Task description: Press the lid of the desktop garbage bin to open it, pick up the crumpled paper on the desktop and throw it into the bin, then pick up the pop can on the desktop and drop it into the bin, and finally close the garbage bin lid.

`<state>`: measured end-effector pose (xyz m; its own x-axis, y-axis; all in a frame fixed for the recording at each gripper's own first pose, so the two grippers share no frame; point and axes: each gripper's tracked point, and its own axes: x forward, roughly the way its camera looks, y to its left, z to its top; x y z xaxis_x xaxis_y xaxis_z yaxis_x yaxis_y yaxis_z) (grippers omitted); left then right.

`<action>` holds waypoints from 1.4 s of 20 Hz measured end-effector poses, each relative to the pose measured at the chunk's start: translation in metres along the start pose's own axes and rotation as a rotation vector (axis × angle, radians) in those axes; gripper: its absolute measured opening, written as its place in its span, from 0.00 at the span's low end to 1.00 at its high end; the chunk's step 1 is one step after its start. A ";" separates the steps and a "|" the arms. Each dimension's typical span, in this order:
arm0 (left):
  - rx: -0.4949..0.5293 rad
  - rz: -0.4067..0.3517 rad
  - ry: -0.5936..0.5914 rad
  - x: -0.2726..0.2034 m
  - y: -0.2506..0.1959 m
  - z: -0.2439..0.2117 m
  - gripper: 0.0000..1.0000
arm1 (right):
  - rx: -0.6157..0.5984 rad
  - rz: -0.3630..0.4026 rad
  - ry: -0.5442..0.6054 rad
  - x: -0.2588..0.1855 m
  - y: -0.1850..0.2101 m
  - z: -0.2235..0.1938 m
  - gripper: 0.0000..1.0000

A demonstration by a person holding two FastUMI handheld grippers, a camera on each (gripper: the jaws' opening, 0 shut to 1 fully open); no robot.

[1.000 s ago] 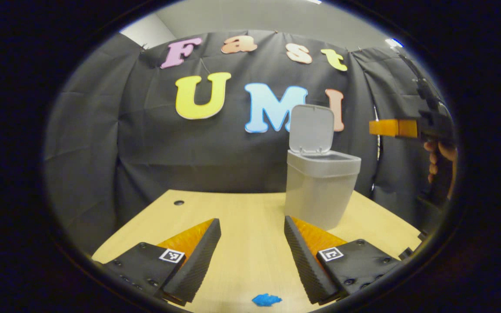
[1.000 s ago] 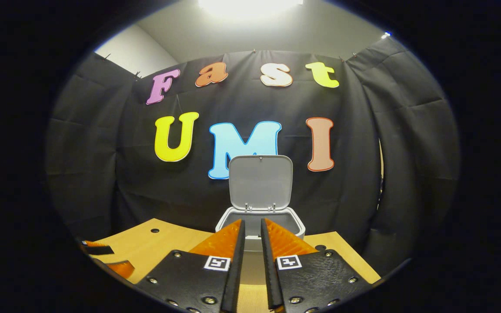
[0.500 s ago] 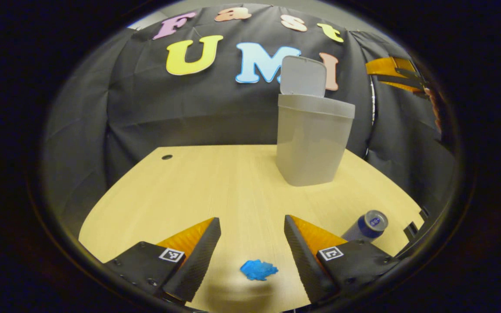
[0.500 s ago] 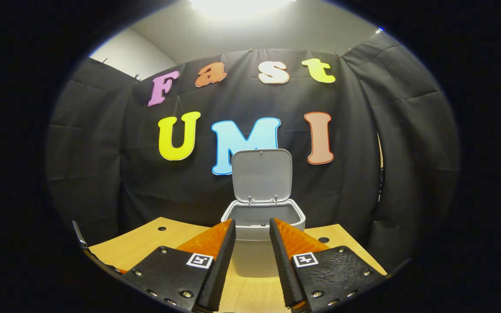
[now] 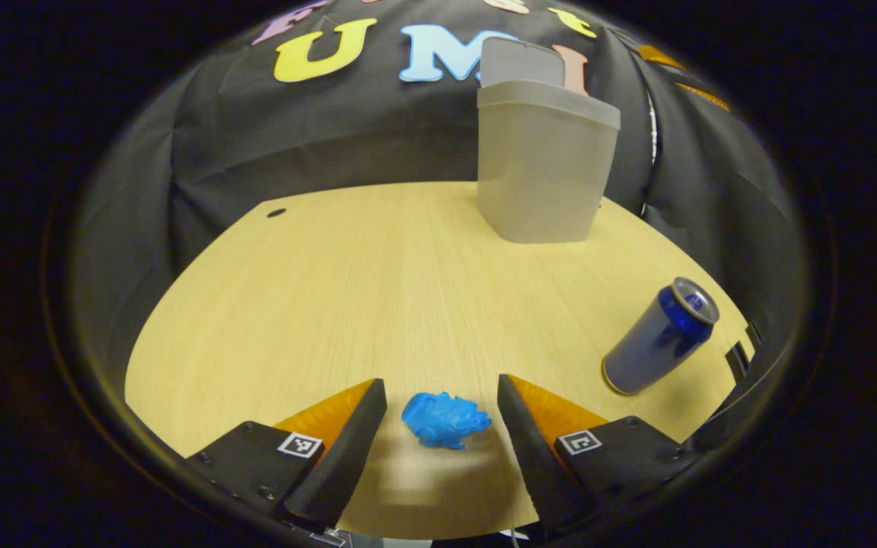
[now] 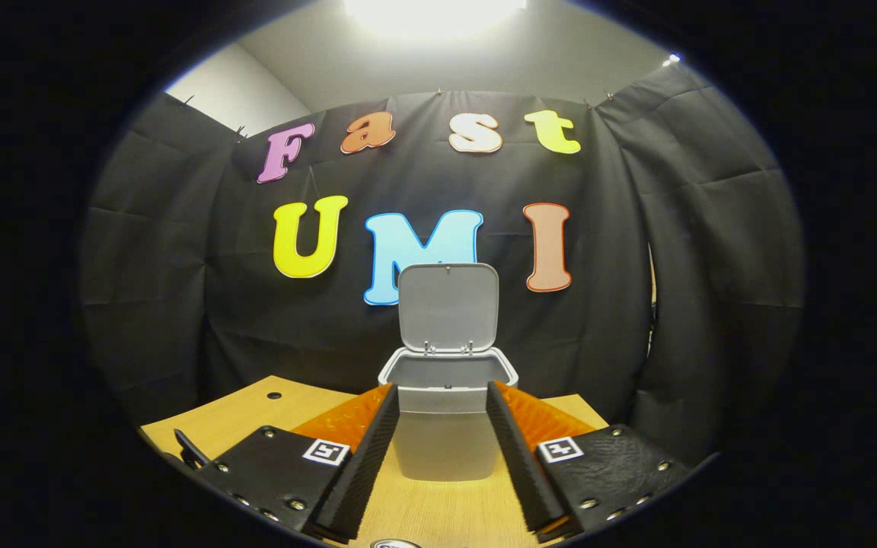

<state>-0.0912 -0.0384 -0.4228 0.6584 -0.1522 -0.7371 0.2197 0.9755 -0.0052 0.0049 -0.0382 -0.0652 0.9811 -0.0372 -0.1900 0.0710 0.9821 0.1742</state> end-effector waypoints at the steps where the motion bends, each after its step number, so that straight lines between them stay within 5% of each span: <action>1: 0.003 0.000 0.018 0.002 0.001 -0.006 0.98 | -0.006 0.001 0.004 -0.002 -0.001 0.000 0.79; 6: 0.041 0.001 0.056 0.008 0.005 -0.015 0.96 | -0.005 -0.011 0.002 -0.009 -0.001 0.001 0.79; 17: 0.087 0.005 0.044 0.018 0.008 -0.014 0.21 | 0.000 -0.014 0.020 -0.012 0.000 -0.004 0.79; 22: 0.085 0.009 0.024 0.017 0.010 0.004 0.14 | -0.005 -0.018 0.004 -0.012 -0.006 0.000 0.79; 28: 0.022 -0.012 -0.123 0.001 0.001 0.098 0.14 | -0.016 -0.040 -0.020 -0.010 -0.020 0.006 0.79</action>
<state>-0.0199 -0.0528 -0.3570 0.7386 -0.1837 -0.6487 0.2434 0.9699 0.0024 -0.0056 -0.0589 -0.0609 0.9809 -0.0797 -0.1774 0.1072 0.9827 0.1512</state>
